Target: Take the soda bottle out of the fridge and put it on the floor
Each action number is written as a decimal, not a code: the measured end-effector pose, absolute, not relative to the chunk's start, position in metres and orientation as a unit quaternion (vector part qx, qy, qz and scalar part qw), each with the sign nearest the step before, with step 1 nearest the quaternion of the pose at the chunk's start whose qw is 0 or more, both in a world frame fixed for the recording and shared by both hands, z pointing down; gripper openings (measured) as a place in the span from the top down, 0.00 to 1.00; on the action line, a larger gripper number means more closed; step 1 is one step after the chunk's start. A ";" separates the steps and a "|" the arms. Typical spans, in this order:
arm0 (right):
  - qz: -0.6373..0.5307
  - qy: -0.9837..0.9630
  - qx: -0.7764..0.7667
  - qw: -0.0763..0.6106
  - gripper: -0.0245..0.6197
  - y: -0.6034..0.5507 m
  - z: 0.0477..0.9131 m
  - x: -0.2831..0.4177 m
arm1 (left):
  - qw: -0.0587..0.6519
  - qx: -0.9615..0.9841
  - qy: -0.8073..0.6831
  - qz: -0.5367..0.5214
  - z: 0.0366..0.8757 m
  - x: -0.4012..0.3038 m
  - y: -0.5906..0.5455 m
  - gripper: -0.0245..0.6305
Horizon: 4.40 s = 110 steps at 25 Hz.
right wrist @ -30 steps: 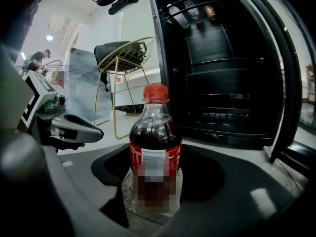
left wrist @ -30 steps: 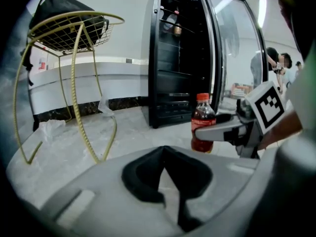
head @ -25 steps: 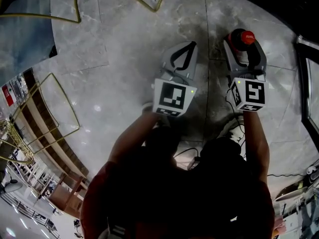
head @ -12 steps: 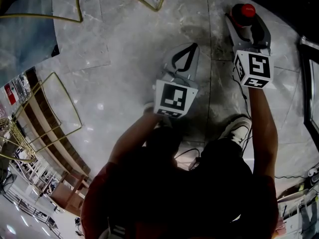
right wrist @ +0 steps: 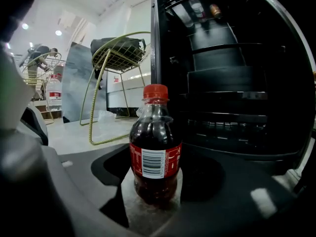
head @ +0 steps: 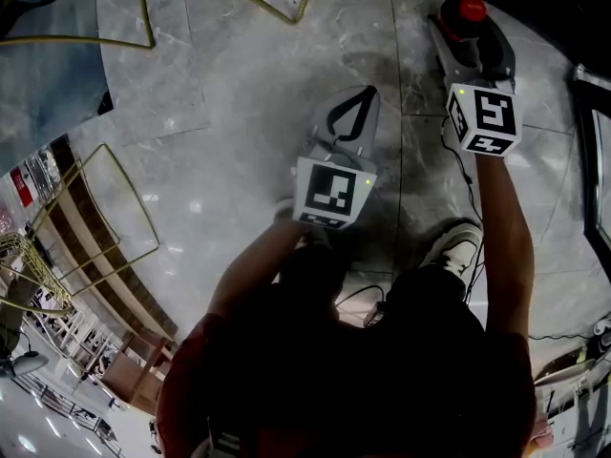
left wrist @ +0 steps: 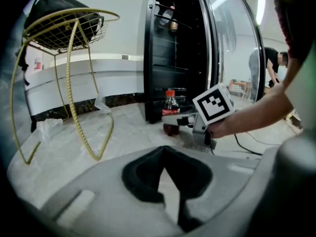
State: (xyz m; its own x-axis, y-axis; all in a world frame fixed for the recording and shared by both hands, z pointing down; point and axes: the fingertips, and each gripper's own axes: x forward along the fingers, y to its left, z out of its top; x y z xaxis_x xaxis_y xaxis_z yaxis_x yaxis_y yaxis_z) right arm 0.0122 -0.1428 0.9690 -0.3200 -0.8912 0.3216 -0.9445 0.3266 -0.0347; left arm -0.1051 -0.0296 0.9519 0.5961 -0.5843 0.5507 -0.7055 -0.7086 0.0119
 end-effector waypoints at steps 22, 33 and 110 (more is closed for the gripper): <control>0.107 -0.796 0.583 0.119 0.44 -0.131 0.970 0.015 | 0.123 0.888 -0.361 0.258 0.950 -0.101 -0.024 0.96; 0.128 -0.795 0.584 0.102 0.36 -0.118 0.963 0.020 | 0.119 0.889 -0.362 0.255 0.947 -0.100 -0.024 0.96; 0.209 -0.748 0.614 0.142 0.96 0.012 0.681 0.061 | 0.097 0.884 -0.369 0.269 0.677 -0.100 -0.033 0.96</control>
